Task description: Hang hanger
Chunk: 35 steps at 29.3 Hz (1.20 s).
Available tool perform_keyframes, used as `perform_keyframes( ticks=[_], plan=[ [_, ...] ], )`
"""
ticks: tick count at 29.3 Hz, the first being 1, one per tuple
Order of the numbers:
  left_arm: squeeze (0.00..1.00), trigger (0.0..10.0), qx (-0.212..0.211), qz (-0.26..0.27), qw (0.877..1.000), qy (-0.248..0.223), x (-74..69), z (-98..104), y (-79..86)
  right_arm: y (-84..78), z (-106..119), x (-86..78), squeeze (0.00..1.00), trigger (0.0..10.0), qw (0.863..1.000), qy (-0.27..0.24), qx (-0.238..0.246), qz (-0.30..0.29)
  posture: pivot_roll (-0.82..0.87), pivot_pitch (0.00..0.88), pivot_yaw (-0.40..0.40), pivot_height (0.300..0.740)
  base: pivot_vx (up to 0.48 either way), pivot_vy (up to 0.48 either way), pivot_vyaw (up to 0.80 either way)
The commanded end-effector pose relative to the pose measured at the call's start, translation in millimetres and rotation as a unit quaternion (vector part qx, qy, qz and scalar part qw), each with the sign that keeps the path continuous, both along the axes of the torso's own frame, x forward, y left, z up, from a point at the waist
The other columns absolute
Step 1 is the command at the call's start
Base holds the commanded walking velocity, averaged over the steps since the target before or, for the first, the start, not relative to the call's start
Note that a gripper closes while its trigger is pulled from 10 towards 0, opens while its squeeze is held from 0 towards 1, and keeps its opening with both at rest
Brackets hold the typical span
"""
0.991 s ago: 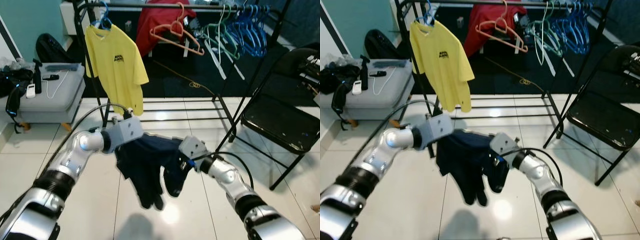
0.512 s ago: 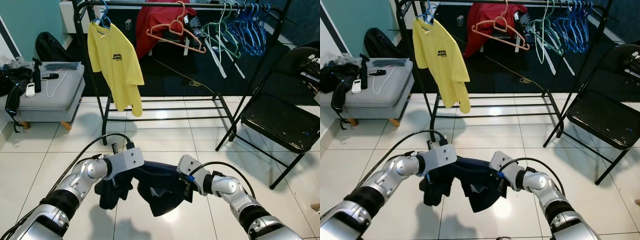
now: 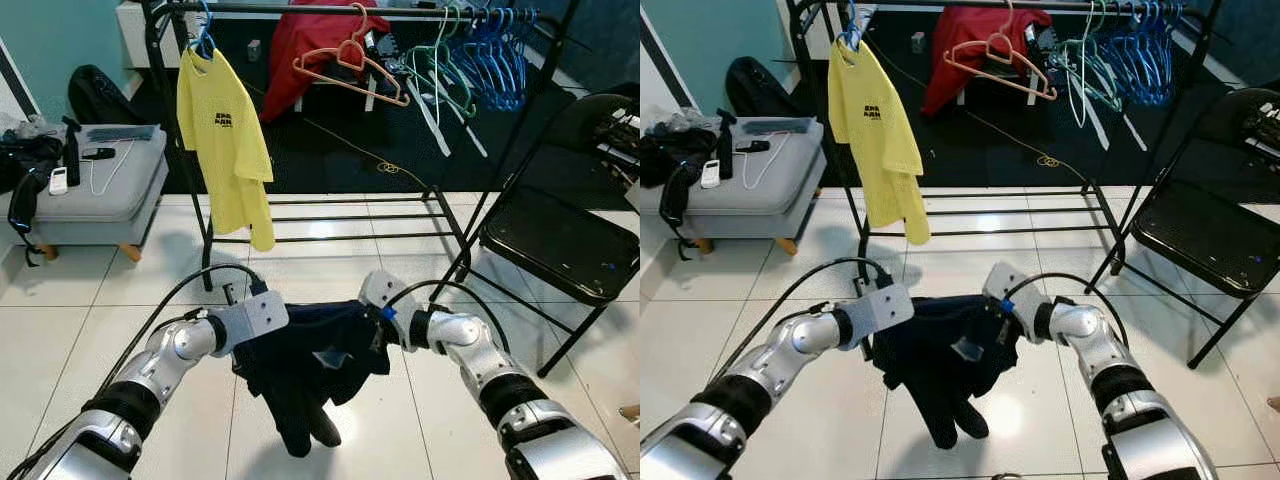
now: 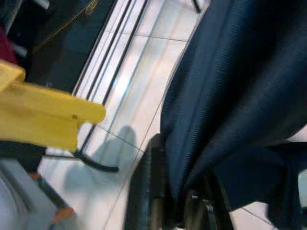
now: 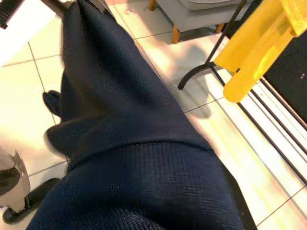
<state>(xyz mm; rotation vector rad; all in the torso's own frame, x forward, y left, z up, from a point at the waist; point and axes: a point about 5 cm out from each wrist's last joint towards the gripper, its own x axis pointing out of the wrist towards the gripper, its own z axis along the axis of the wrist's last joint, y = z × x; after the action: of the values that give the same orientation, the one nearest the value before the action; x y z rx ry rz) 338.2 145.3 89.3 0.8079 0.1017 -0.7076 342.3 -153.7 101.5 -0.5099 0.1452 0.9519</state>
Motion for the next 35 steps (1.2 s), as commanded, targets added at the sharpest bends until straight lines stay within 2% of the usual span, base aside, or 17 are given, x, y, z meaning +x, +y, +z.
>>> perform_keyframes(
  ticks=[1,6,7,9,10,16,17,18,20,22,24,26,28,30,32,35],
  plan=[
    [1.00,10.0,-0.031,0.031,0.998,0.035,-2.1,-7.0,11.0,-8.3,3.2,0.9,0.00,0.0,1.000,0.002,0.010,-0.016,-0.04,0.103,-0.021,0.740,0.000,0.000,0.00],
    [1.00,10.0,-0.019,0.038,0.999,0.016,-0.9,-5.9,13.3,-8.2,4.3,1.1,0.00,0.0,1.000,0.007,0.020,-0.019,-0.04,0.099,-0.021,0.740,0.000,0.000,0.00],
    [0.16,10.0,-0.015,0.046,0.999,0.012,-0.1,-5.9,15.2,-8.3,4.5,1.1,0.00,0.0,1.000,0.007,0.020,-0.018,-0.04,0.097,-0.020,0.740,0.000,0.000,0.00],
    [0.16,10.0,-0.013,0.051,0.999,0.010,0.5,-5.9,16.4,-8.5,4.7,1.1,0.00,0.0,1.000,0.008,0.020,-0.018,-0.04,0.097,-0.020,0.740,0.000,0.000,0.00],
    [0.00,10.0,-0.013,0.060,0.998,0.009,1.6,-5.0,20.0,-9.4,5.4,1.1,0.00,0.0,1.000,0.006,0.014,-0.014,-0.04,0.096,-0.018,0.740,0.000,0.000,0.00],
    [0.00,10.0,-0.020,0.075,0.997,-0.004,4.1,0.0,26.0,-12.0,7.0,1.1,0.00,0.0,1.000,0.005,-0.005,-0.001,-0.04,0.101,-0.016,0.740,0.000,0.000,0.00],
    [0.00,10.0,-0.044,0.065,0.997,-0.001,3.5,2.7,23.6,-12.8,8.0,0.2,0.00,0.0,1.000,0.007,-0.019,0.018,-0.04,0.107,-0.018,0.740,0.000,0.000,0.00],
    [0.00,10.0,-0.044,0.065,0.997,-0.001,3.5,2.7,23.6,-12.8,8.0,0.2,0.00,0.0,1.000,0.007,-0.019,0.018,-0.04,0.107,-0.018,0.740,0.000,0.000,0.00],
    [0.00,10.0,-0.067,0.036,0.997,0.012,-0.5,2.4,16.0,-12.8,7.4,-4.6,0.00,0.0,0.996,0.016,-0.051,0.070,-0.04,0.111,-0.021,0.740,0.000,0.000,0.00],
    [0.00,10.0,-0.067,0.036,0.997,0.012,-0.5,2.4,16.0,-12.8,7.4,-4.6,0.00,0.0,0.996,0.016,-0.051,0.070,-0.04,0.111,-0.021,0.740,0.000,0.000,0.00],
    [0.00,10.0,-0.066,0.026,0.997,0.019,-2.9,-0.6,12.6,-13.1,1.8,-13.8,0.00,0.0,0.987,0.043,-0.084,0.130,-0.04,0.117,-0.024,0.740,0.000,0.000,0.00],
    [0.00,10.0,-0.065,0.027,0.997,0.020,-3.2,-1.4,12.3,-13.6,-0.6,-17.0,0.00,0.0,0.983,0.054,-0.094,0.147,-0.04,0.117,-0.024,0.740,0.000,0.000,0.00],
    [0.00,10.0,-0.079,0.042,0.996,0.023,-2.4,-1.6,13.1,-15.9,-5.0,-23.0,0.00,0.0,0.975,0.082,-0.108,0.174,-0.04,0.117,-0.025,0.740,0.000,0.000,0.00],
    [0.00,10.0,-0.093,0.059,0.994,0.025,-1.0,-0.9,14.3,-17.0,-6.4,-24.0,0.00,0.0,0.974,0.089,-0.114,0.176,-0.04,0.120,-0.025,0.740,0.000,0.000,0.00],
    [0.00,10.0,-0.130,0.107,0.985,0.029,2.6,0.2,18.6,-19.9,-10.3,-25.3,0.00,0.0,0.971,0.102,-0.129,0.173,-0.04,0.120,-0.022,0.740,0.000,0.000,0.00],
    [0.00,10.0,-0.151,0.140,0.978,0.034,4.3,-0.4,22.2,-23.5,-14.6,-27.3,0.00,0.0,0.968,0.108,-0.148,0.174,-0.03,0.119,-0.019,0.740,0.000,0.000,0.00]
  ],
)
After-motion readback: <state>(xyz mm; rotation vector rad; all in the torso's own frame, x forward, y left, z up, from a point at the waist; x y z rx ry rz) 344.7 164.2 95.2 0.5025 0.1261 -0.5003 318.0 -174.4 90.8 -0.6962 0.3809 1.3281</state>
